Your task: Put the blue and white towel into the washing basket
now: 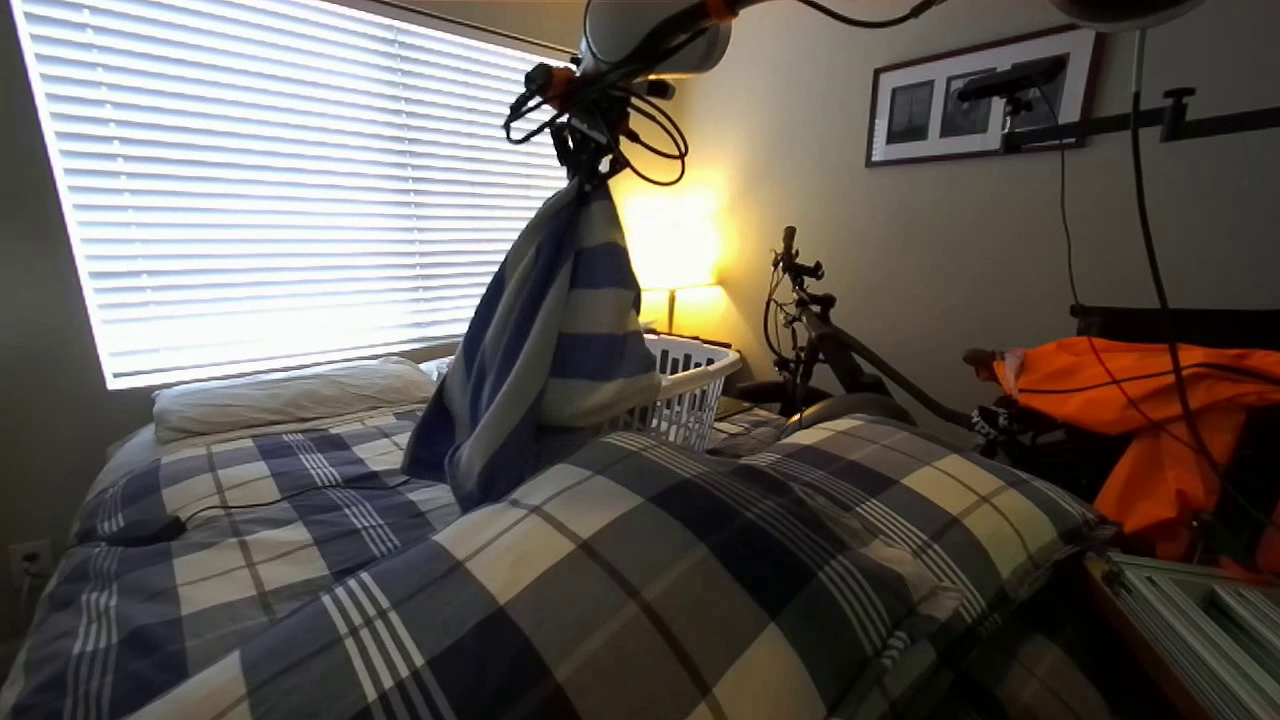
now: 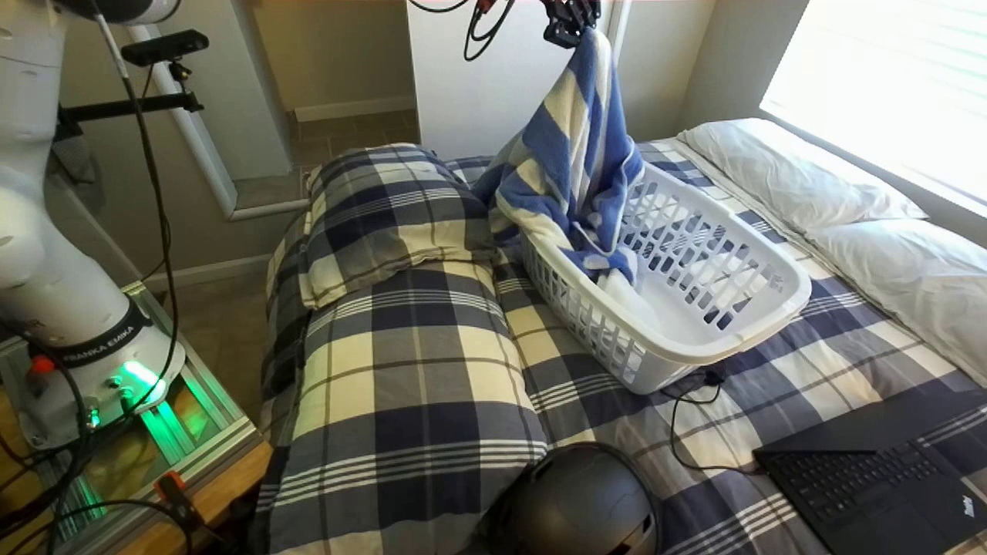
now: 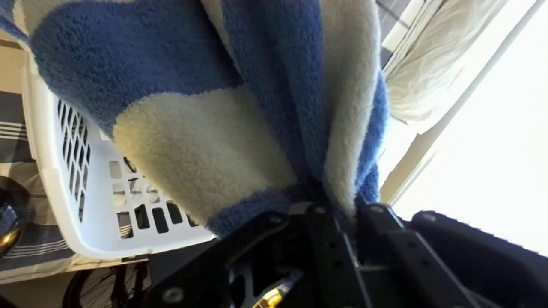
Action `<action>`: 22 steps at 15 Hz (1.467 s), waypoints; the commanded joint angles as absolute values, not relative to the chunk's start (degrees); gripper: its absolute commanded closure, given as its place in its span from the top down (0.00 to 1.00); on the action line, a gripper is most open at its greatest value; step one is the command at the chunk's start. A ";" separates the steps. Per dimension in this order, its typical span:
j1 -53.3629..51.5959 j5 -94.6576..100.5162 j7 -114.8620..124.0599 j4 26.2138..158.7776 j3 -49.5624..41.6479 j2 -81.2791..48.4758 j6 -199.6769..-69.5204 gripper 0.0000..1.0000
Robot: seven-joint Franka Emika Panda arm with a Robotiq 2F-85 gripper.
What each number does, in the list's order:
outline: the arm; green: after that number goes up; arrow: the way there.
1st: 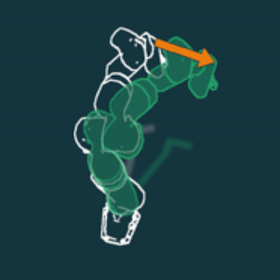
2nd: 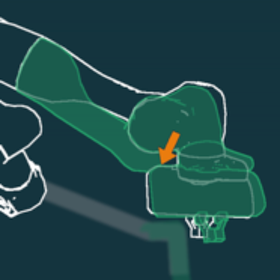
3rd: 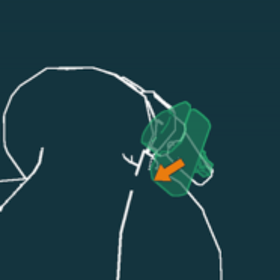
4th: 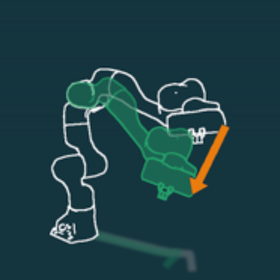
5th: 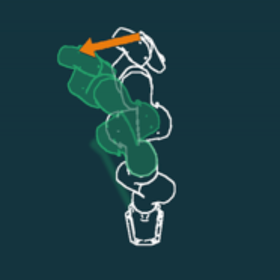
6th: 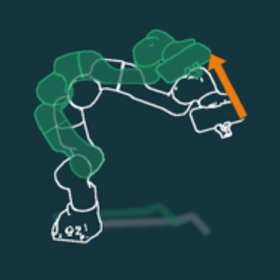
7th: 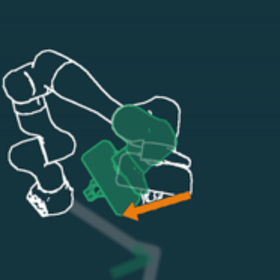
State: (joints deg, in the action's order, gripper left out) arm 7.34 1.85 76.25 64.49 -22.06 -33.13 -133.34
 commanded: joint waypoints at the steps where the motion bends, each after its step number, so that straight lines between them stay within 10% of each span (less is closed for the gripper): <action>1: 11.79 -1.04 81.45 58.55 -24.00 -35.37 -132.75 0.03; 22: 19.17 -2.39 99.10 37.54 -23.27 -55.17 -128.15 0.03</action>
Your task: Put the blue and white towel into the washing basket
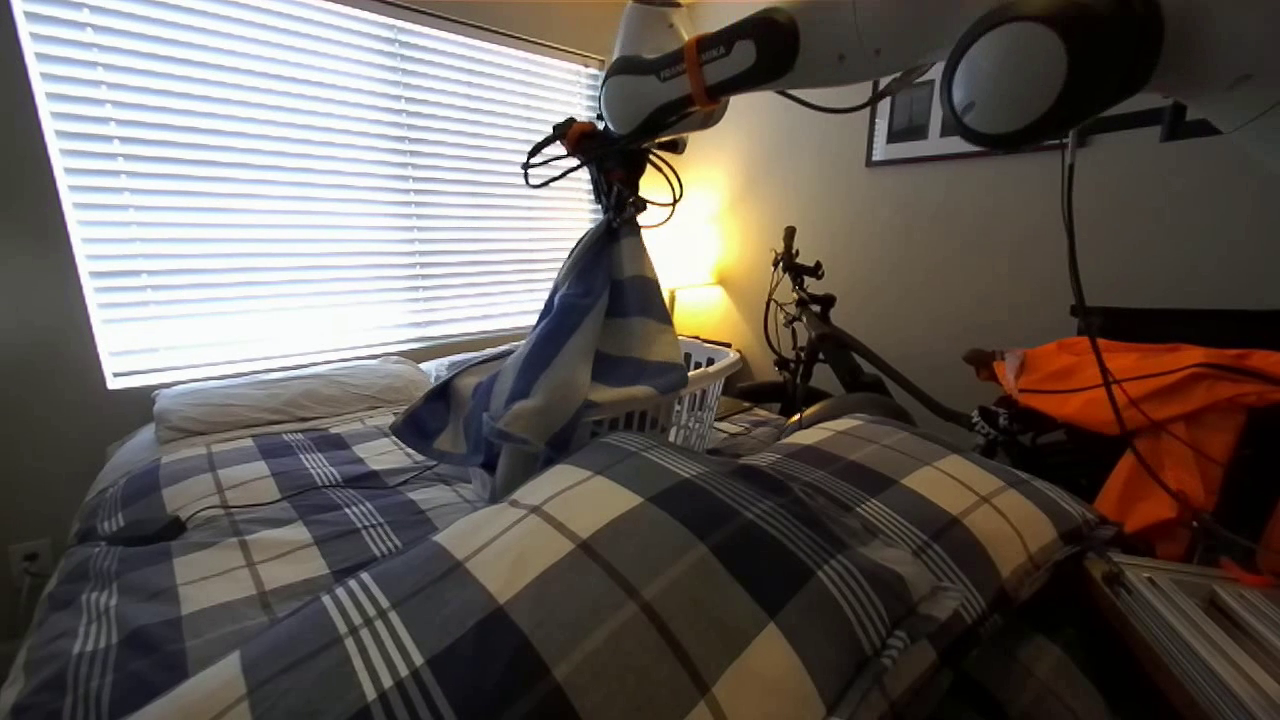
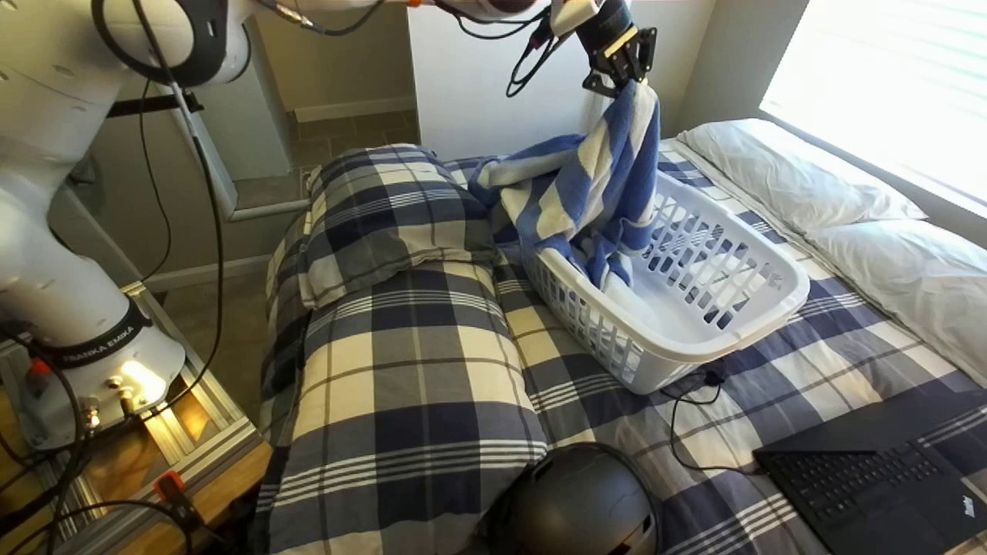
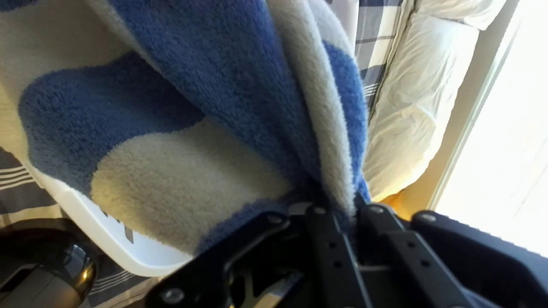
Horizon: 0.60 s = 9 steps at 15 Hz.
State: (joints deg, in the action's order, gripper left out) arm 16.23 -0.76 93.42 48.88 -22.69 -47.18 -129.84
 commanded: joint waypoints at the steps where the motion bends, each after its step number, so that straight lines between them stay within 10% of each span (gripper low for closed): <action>1: 20.00 -2.43 100.41 35.47 -23.06 -56.97 -127.72 0.03; 9: 23.34 0.50 103.71 28.58 -19.59 -65.98 -125.40 0.03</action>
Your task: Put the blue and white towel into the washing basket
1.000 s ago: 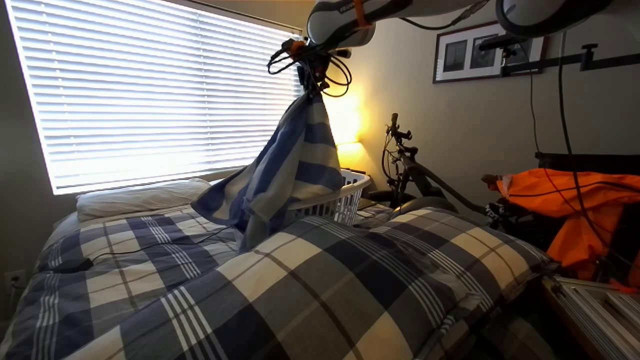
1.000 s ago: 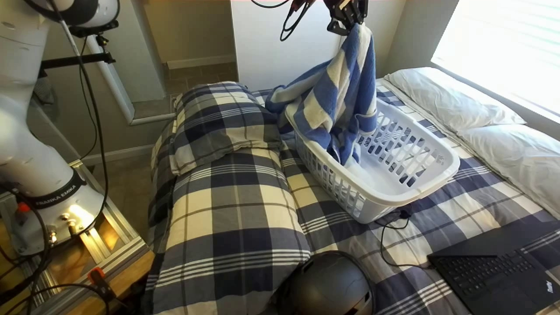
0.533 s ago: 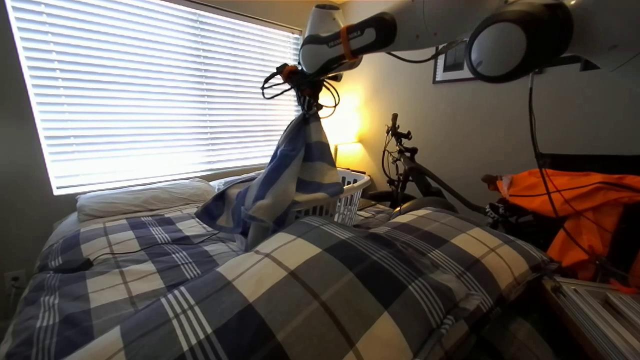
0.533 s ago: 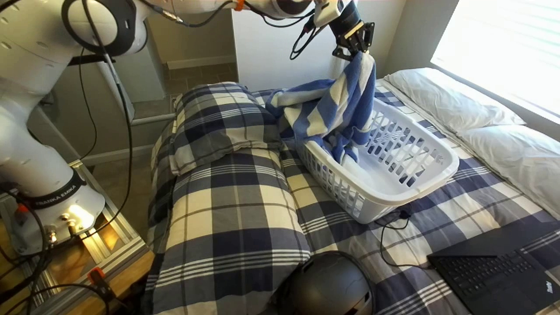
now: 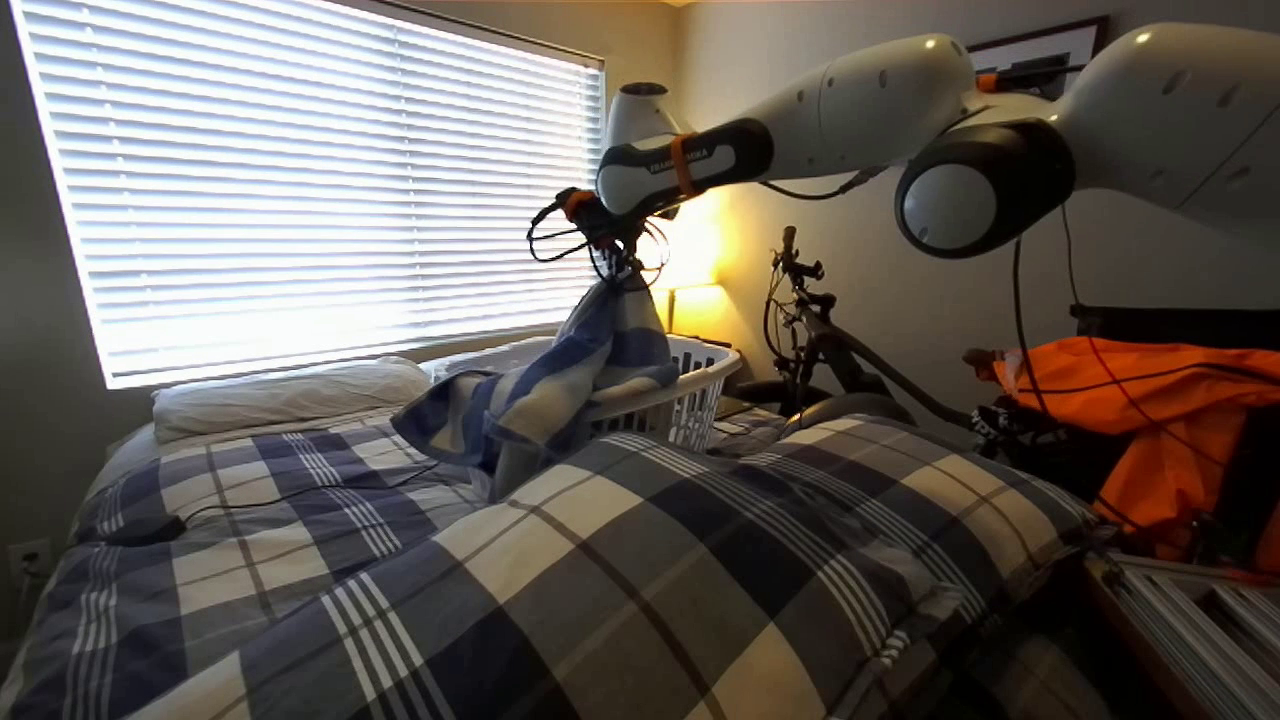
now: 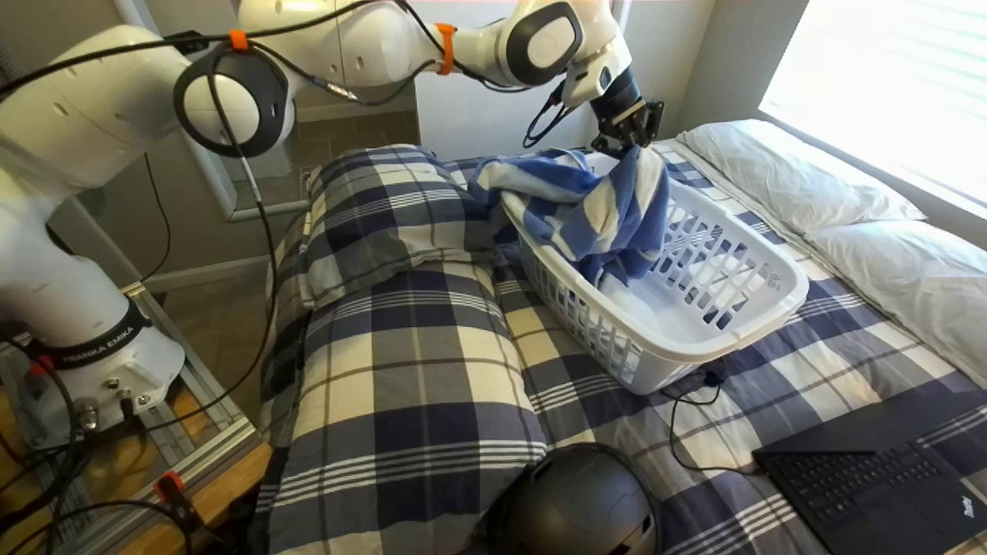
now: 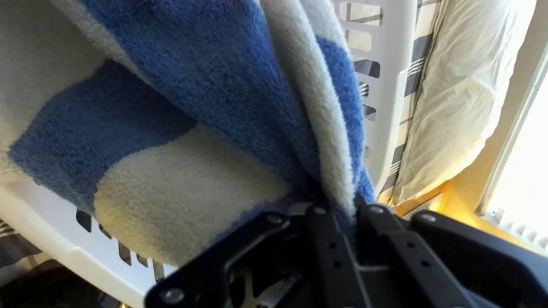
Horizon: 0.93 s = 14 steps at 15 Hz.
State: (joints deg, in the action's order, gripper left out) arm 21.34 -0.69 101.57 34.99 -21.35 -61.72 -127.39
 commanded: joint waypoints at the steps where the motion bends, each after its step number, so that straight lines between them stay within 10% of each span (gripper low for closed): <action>1: 23.70 0.38 103.33 27.85 -19.11 -66.76 -125.42 0.03; 2: 23.96 0.33 103.22 27.24 -18.82 -67.45 -125.13 0.03; 4: 24.51 0.22 102.84 25.91 -18.16 -68.38 -124.16 0.37; 14: 22.28 0.06 80.82 27.25 -11.46 -57.43 -102.52 1.00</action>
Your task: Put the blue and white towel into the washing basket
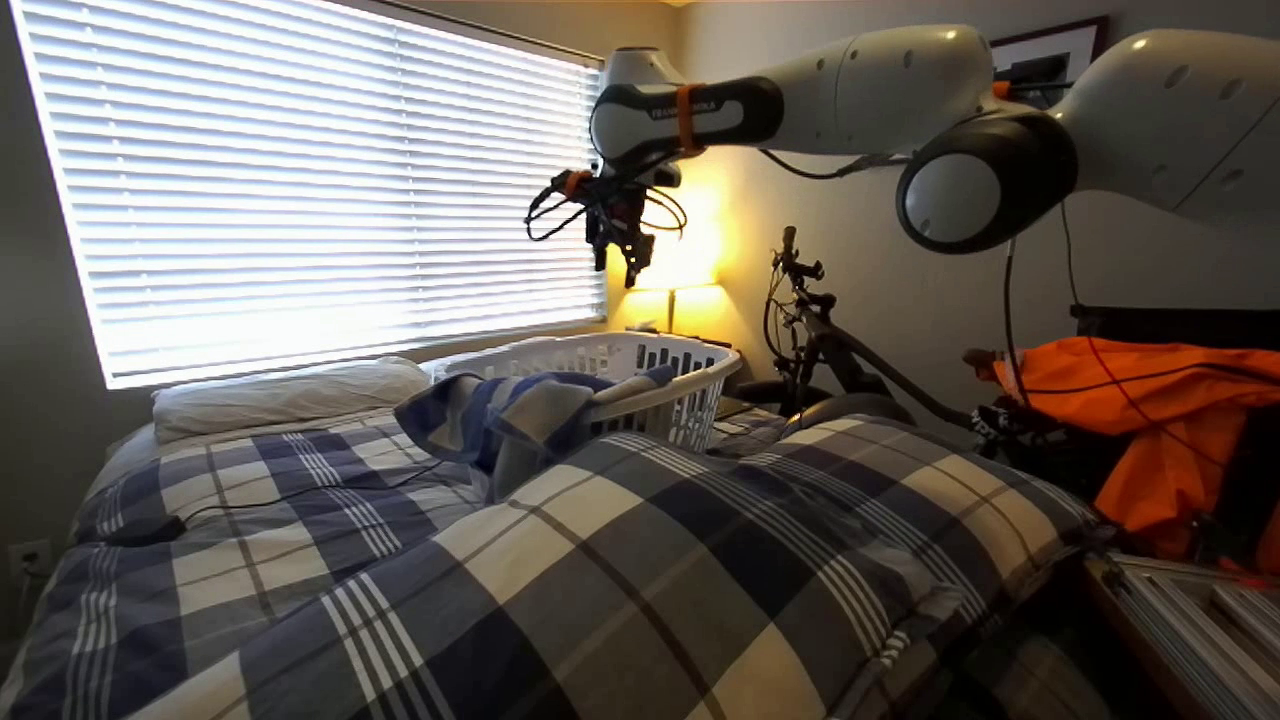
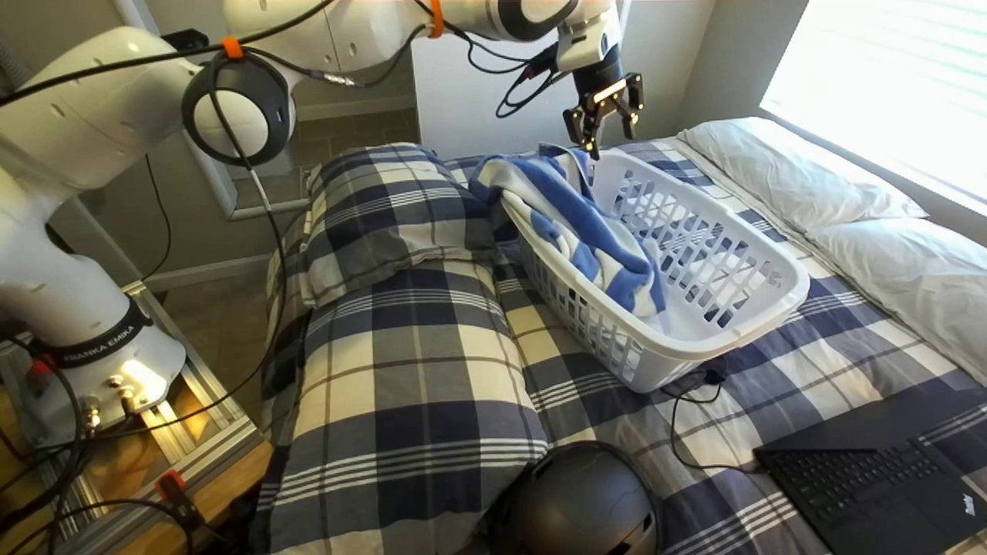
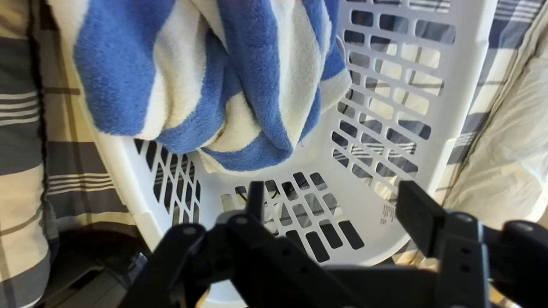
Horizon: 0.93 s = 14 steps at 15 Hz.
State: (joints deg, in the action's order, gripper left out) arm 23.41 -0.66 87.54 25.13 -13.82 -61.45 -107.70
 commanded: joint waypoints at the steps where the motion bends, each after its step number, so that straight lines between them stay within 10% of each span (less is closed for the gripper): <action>1: 21.56 0.38 78.43 27.14 -11.22 -56.88 -101.09 1.00; 14: 16.58 0.07 65.86 26.50 -9.04 -56.78 -92.49 1.00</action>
State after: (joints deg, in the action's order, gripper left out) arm 16.68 -0.18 65.75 25.43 -9.24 -57.45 -92.13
